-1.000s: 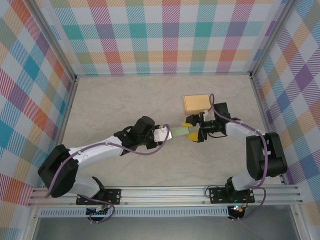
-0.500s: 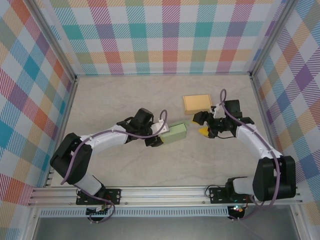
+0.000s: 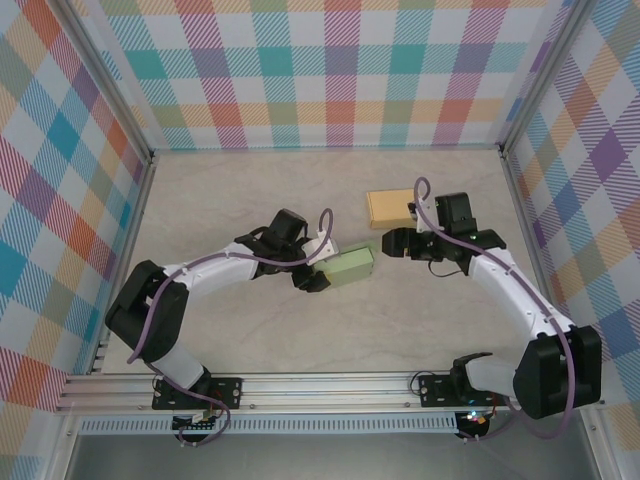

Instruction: Fold the paper box

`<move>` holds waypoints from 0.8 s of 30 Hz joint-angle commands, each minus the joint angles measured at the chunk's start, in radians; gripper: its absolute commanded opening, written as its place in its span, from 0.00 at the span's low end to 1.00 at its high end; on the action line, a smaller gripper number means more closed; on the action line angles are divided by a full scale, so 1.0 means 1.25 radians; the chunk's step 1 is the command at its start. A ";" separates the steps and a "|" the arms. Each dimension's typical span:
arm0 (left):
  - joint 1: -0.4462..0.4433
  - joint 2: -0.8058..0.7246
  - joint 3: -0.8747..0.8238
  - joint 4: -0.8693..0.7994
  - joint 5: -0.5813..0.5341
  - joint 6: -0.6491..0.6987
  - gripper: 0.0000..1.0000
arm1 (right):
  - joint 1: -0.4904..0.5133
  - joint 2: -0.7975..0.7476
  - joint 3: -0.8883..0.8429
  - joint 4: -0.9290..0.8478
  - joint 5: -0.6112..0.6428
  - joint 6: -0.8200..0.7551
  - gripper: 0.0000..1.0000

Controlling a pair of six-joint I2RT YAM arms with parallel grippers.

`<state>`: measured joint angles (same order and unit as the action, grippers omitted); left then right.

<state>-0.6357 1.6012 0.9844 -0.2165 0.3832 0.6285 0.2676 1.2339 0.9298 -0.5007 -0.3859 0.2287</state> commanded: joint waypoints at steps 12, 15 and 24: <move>0.004 -0.304 -0.028 -0.083 -0.171 -0.337 0.73 | 0.034 0.026 0.080 -0.043 0.099 -0.074 0.65; 0.004 -0.309 0.014 -0.182 -0.268 -0.479 0.61 | 0.043 0.031 0.091 -0.054 0.101 -0.085 0.62; -0.085 -0.286 0.013 -0.247 -0.374 -0.581 0.57 | 0.077 0.094 0.121 -0.067 0.127 -0.126 0.61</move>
<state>-0.7048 1.2209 0.9874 -0.4725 0.0120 -0.0315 0.3492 1.3300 1.0481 -0.5621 -0.2424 0.1116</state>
